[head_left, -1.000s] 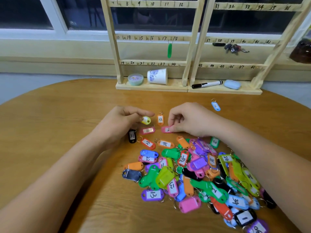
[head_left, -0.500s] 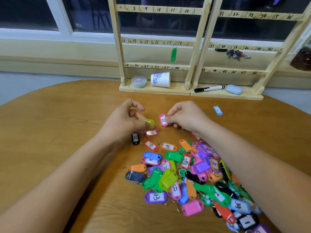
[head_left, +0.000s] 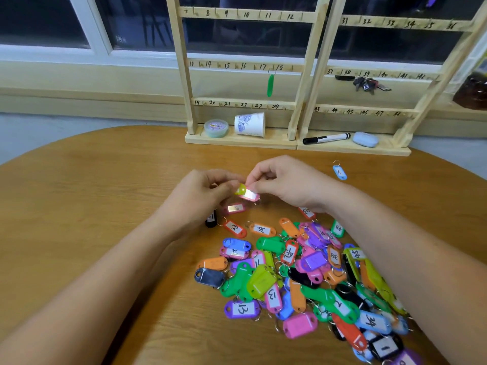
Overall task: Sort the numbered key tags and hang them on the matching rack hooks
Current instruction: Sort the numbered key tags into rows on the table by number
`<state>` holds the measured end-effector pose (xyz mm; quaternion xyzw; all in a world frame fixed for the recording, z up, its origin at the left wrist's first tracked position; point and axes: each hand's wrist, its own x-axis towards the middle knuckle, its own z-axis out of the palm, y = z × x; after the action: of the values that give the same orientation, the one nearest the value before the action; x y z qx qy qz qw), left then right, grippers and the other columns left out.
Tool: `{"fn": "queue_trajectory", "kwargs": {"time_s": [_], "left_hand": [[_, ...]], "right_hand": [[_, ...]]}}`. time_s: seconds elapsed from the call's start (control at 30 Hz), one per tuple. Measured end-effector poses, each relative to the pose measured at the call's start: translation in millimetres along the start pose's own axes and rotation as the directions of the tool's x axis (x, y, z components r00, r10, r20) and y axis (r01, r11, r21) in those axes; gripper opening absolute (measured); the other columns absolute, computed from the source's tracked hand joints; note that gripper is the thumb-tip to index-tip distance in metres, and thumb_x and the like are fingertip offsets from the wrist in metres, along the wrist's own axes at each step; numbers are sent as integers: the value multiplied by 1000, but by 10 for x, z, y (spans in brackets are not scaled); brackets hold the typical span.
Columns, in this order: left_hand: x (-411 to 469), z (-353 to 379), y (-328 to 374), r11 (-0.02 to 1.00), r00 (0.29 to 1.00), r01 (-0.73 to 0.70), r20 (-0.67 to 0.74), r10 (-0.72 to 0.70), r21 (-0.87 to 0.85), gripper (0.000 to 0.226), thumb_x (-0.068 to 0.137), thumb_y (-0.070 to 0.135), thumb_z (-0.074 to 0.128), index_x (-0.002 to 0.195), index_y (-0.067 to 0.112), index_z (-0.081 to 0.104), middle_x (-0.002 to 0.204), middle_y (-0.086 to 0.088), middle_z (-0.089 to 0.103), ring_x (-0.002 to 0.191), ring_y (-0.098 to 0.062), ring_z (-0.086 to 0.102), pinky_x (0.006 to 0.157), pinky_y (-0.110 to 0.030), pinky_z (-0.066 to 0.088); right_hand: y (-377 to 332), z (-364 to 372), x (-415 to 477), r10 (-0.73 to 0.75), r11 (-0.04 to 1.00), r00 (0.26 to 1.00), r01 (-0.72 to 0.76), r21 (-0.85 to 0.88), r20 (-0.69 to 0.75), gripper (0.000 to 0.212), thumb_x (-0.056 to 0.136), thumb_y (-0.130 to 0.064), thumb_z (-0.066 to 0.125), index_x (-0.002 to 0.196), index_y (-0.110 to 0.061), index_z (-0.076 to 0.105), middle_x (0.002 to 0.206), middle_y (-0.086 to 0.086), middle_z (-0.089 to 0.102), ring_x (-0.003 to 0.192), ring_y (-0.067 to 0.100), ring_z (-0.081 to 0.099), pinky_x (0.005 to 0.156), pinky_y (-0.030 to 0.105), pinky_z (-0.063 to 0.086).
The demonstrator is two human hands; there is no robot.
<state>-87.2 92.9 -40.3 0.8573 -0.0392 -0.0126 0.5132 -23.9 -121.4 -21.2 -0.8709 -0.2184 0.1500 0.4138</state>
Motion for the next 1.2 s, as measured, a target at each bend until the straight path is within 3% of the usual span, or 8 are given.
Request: {"fn": "queue_trajectory", "kwargs": {"time_s": [0.17,0.3,0.4,0.47,0.77,0.87,1.03,1.2], "left_hand": [[-22,6,22,1000,1000,15,3,-15,11,17,94,48,75,93,33,82,79,-4,77,70,-21,68,76,-45,57],[12,-6,-26,958,989,62,-113,-97,-279,13,97,33,77,95,21,83,77,-7,71,64,-14,59,64,-32,48],[16,44,-8,879,982,91,-107,-158,-468,12,98,23,75,98,12,81,81,-3,70,61,-10,55,59,-22,44],[11,96,0,833,982,112,-71,-178,-543,10,98,18,73,99,12,81,82,-3,71,60,-9,54,57,-20,46],[-41,164,0,915,991,113,-25,-133,-387,13,95,23,78,96,11,83,74,-8,71,60,-12,56,60,-26,47],[-31,153,0,969,987,69,-123,-101,-238,12,91,28,84,100,20,81,81,-19,73,61,-15,63,63,-32,53],[10,113,-53,992,967,84,-234,-104,-96,35,74,32,97,91,20,68,75,-7,74,58,-24,71,61,-40,58],[-10,125,-59,986,983,57,-164,-83,-158,9,88,19,87,91,15,80,77,-7,79,66,-15,73,64,-30,59]], "right_hand": [[-107,-28,-2,-98,989,995,96,-112,-15,8,100,-22,71,98,-26,78,85,-9,71,77,1,58,71,18,46],[-93,-2,-19,-41,997,968,55,47,-248,19,104,-32,66,102,-17,77,90,-10,74,80,3,63,80,27,52],[-34,53,-63,59,975,980,-16,220,-192,33,103,-42,66,99,-11,76,87,-3,74,73,5,64,71,30,55],[-14,130,-93,53,969,989,-17,247,-139,26,99,-37,74,93,-12,78,83,-2,72,71,5,64,66,25,54],[0,256,13,47,935,968,45,351,-247,8,94,-16,81,94,-9,76,85,17,75,69,7,64,58,23,51],[41,145,51,131,926,955,-22,376,-267,7,93,-13,81,96,-10,75,81,8,77,64,8,65,56,22,51],[156,111,106,268,939,918,-180,294,-293,18,86,-15,88,95,-10,74,78,8,80,66,15,71,62,30,59],[200,202,136,270,957,908,-214,198,-320,13,89,-17,86,89,-12,75,71,6,78,70,23,78,72,41,66]]}}
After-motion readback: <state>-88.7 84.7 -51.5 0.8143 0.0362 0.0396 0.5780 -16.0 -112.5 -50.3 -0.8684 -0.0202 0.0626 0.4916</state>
